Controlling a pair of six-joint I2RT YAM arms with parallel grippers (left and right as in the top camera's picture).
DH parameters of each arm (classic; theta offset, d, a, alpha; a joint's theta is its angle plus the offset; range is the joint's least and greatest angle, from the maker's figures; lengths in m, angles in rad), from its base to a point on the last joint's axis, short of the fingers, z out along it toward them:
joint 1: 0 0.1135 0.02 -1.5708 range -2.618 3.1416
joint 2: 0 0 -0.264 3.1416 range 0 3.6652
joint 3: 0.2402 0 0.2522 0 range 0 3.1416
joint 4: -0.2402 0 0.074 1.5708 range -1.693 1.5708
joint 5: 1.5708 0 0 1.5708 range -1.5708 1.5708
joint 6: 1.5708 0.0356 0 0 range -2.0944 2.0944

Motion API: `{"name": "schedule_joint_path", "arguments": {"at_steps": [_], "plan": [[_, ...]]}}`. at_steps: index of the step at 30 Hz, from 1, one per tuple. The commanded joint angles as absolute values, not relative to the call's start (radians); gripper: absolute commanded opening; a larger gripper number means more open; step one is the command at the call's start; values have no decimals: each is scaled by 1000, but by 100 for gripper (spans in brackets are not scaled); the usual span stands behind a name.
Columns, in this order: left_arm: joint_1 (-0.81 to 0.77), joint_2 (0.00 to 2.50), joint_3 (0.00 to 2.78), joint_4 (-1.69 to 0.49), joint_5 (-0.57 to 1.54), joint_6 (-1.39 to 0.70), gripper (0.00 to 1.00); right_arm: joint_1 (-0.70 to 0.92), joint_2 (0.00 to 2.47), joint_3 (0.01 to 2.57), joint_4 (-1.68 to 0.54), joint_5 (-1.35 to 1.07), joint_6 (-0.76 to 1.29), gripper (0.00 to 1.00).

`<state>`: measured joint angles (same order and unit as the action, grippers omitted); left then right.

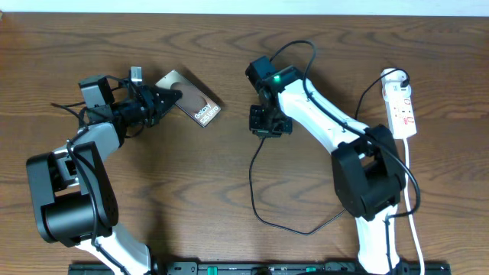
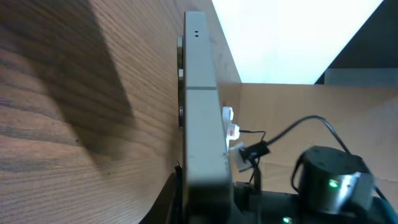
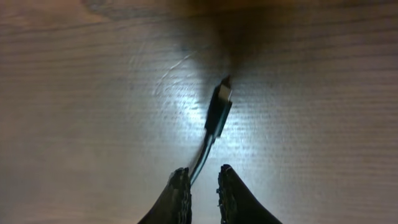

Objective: Plug charger to phone and switch on socket

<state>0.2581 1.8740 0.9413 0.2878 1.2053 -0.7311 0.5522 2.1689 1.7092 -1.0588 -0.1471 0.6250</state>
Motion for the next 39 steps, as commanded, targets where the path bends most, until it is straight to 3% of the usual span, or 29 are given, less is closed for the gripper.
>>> {"name": "schedule_joint_path", "arguments": {"at_steps": [1, 24, 27, 30, 34, 37, 39], "plan": [[260, 1869, 958, 292, 1256, -714, 7, 559, 2212, 1711, -1050, -137, 658, 13], [260, 1869, 958, 292, 1264, -714, 7, 558, 2276, 1704, -1071, -139, 676, 10], [260, 1869, 958, 292, 1264, -714, 7, 558, 2276, 1704, -1093, -141, 676, 21], [260, 1869, 958, 292, 1264, -714, 7, 558, 2276, 1704, -1097, -141, 676, 54], [260, 1869, 958, 292, 1264, -714, 7, 558, 2276, 1704, -1097, -141, 676, 73], [260, 1870, 958, 293, 1264, -714, 7, 558, 2276, 1704, -1095, -151, 677, 73], [260, 1869, 958, 293, 1263, -714, 7, 559, 2276, 1704, -1093, -167, 677, 64]]}}
